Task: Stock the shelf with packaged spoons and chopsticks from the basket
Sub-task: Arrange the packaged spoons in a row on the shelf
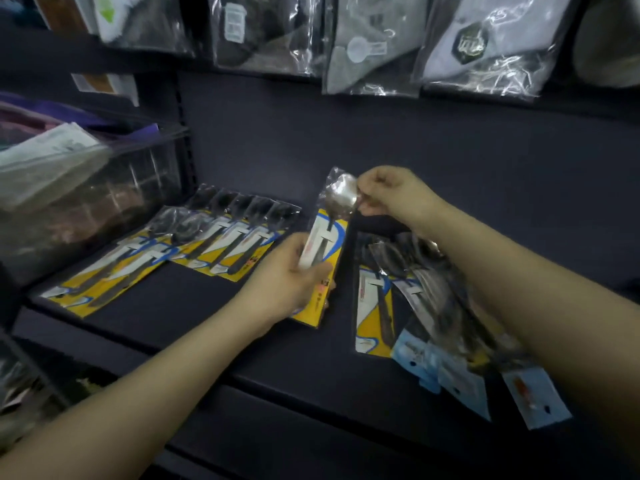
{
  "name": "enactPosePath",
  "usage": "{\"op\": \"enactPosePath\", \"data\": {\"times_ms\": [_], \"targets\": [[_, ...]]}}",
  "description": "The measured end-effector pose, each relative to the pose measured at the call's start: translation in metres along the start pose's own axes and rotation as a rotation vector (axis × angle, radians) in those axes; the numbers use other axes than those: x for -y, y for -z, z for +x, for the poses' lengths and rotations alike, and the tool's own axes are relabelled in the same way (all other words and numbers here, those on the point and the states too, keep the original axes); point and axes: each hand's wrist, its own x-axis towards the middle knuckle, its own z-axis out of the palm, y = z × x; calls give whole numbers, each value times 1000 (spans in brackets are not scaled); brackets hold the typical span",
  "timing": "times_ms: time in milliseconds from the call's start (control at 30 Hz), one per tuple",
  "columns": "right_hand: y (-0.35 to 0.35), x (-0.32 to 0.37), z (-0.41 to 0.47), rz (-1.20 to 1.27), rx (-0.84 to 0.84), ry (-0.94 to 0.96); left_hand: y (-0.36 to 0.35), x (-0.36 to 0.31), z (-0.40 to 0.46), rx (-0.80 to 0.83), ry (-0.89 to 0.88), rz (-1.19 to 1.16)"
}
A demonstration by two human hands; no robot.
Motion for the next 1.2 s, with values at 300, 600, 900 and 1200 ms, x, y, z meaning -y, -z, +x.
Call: {"op": "enactPosePath", "data": {"times_ms": [300, 600, 900, 1200], "targets": [[4, -37, 6, -803, 245, -179, 54, 3, 16, -194, 22, 702], [-38, -19, 30, -448, 145, -135, 62, 25, 39, -82, -97, 978], [-65, -43, 51, -525, -4, -358, 115, 37, 38, 616, -184, 910], [-78, -39, 51, -666, -128, -273, 110, 38, 44, 607, -270, 991]]}}
